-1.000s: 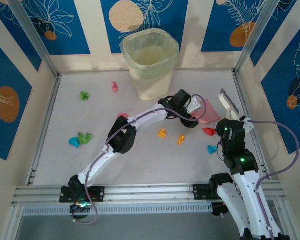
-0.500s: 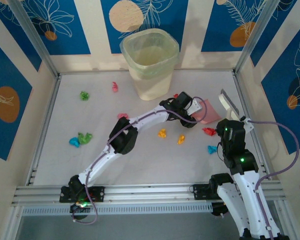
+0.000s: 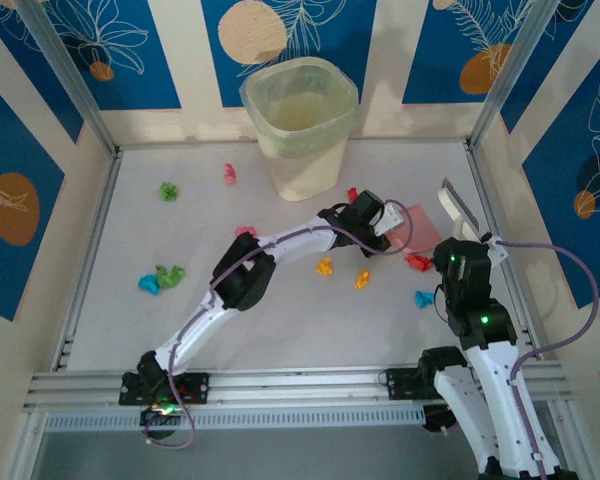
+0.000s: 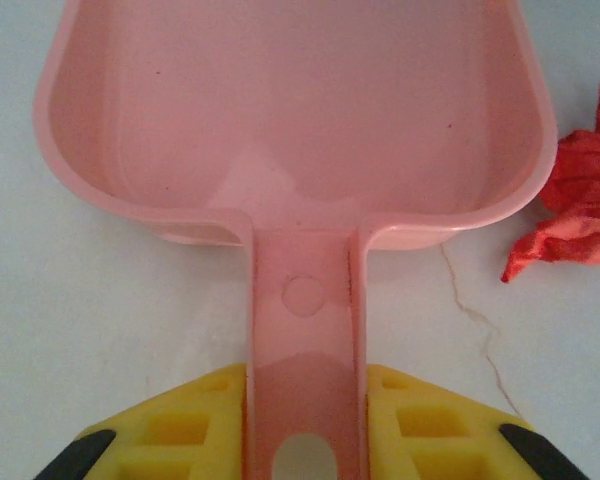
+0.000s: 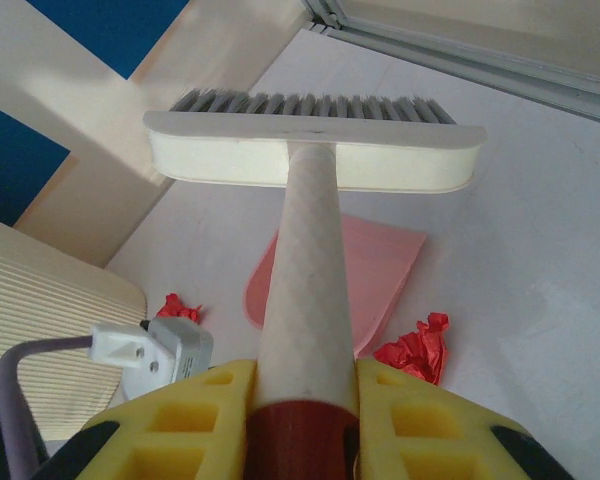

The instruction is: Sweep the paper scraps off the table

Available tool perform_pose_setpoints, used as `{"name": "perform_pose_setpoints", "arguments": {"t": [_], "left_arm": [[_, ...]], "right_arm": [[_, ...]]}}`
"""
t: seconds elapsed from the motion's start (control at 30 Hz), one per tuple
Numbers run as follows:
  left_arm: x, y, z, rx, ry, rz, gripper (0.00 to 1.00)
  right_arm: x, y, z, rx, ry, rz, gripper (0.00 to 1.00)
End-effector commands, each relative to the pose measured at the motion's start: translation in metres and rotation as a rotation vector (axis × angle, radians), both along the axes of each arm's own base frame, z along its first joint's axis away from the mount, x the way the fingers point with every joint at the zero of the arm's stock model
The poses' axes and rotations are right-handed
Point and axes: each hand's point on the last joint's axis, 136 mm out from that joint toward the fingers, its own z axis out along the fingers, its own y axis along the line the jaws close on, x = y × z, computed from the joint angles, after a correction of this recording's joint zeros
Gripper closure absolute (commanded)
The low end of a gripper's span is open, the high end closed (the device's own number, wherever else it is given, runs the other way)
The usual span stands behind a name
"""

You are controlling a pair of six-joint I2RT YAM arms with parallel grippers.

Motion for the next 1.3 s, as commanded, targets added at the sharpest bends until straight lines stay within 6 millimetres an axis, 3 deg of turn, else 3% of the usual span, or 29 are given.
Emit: {"name": "perform_pose_setpoints", "arguments": {"t": [0.0, 0.1, 0.3, 0.4, 0.53, 0.73, 1.0, 1.13, 1.27], "left_arm": [[0.000, -0.012, 0.064, -0.152, -0.078, 0.018, 0.91], [-0.002, -0.006, 0.083, -0.198, -0.095, 0.050, 0.99], [-0.016, 0.018, 0.122, -0.258, -0.111, 0.080, 1.00], [-0.022, 0.036, 0.138, -0.231, -0.133, 0.098, 1.00], [-0.028, 0.076, 0.152, -0.125, -0.177, 0.162, 1.00], [-0.047, 0.138, 0.142, -0.021, -0.113, 0.324, 1.00], [-0.088, 0.196, 0.158, 0.044, 0.012, 0.416, 1.00], [-0.096, 0.231, 0.139, 0.149, 0.010, 0.494, 1.00], [-0.092, 0.240, 0.117, 0.217, 0.099, 0.547, 1.00]], "right_arm": [[0.001, -0.002, 0.011, 0.007, -0.048, -0.010, 1.00], [-0.003, -0.004, 0.016, -0.003, -0.052, -0.019, 1.00], [-0.013, -0.007, 0.026, -0.013, -0.102, -0.026, 1.00], [-0.017, -0.014, 0.024, -0.021, -0.104, -0.064, 1.00], [-0.016, -0.016, 0.018, -0.027, -0.087, -0.078, 1.00], [-0.007, -0.005, 0.014, -0.019, -0.073, -0.014, 1.00], [0.012, 0.019, 0.011, -0.010, -0.035, 0.135, 1.00], [0.023, 0.036, 0.012, -0.010, -0.027, 0.235, 1.00], [0.039, 0.059, 0.006, 0.003, 0.004, 0.363, 1.00]]}}
